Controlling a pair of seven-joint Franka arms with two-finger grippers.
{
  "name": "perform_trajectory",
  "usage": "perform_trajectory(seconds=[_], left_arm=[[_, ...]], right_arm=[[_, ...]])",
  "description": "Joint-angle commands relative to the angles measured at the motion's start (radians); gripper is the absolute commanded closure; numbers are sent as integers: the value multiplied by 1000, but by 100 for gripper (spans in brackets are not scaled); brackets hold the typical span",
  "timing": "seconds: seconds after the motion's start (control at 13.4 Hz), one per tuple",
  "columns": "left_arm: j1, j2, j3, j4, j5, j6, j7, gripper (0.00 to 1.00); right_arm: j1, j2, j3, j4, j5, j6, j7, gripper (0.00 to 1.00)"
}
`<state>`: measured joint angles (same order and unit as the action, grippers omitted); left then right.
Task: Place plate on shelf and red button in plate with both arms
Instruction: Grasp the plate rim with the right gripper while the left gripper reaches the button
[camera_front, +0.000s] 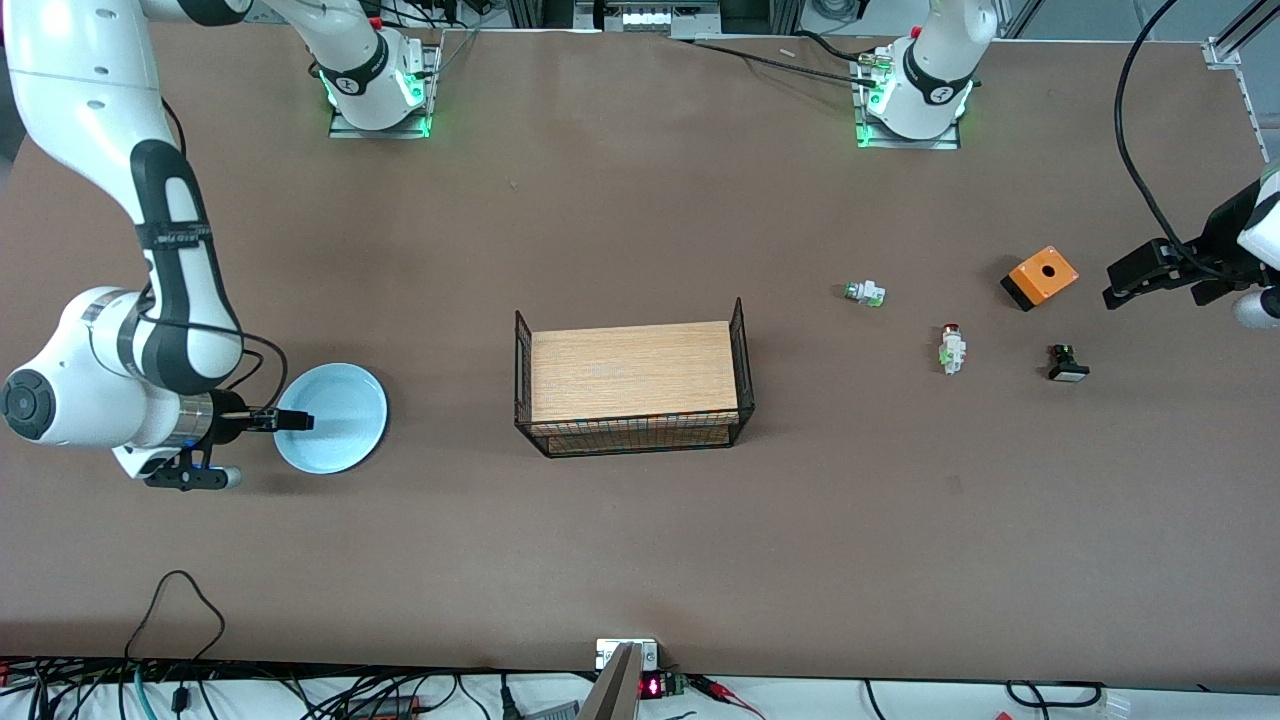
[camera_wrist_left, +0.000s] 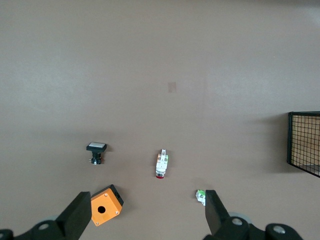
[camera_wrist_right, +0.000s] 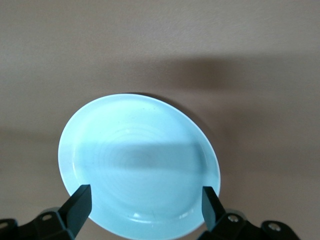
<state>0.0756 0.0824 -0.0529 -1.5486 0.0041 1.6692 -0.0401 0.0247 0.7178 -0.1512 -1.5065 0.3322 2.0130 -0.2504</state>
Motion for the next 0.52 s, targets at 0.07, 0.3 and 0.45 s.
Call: perform_trajectory(seconds=[0.07,0.3,0.45], left_arm=[[-11,84,-1,-7,10,6,-7,0],[4,108,-1,-4,-3,-29,-3,0],[6,109,1,-2,-3,-51,3,0]], right_arm=[[-32,37,7,26,54,55,-137,2],[-57,69,7,26,57,82,-196,2],[-55,92,9,26,57,133,-201,3]])
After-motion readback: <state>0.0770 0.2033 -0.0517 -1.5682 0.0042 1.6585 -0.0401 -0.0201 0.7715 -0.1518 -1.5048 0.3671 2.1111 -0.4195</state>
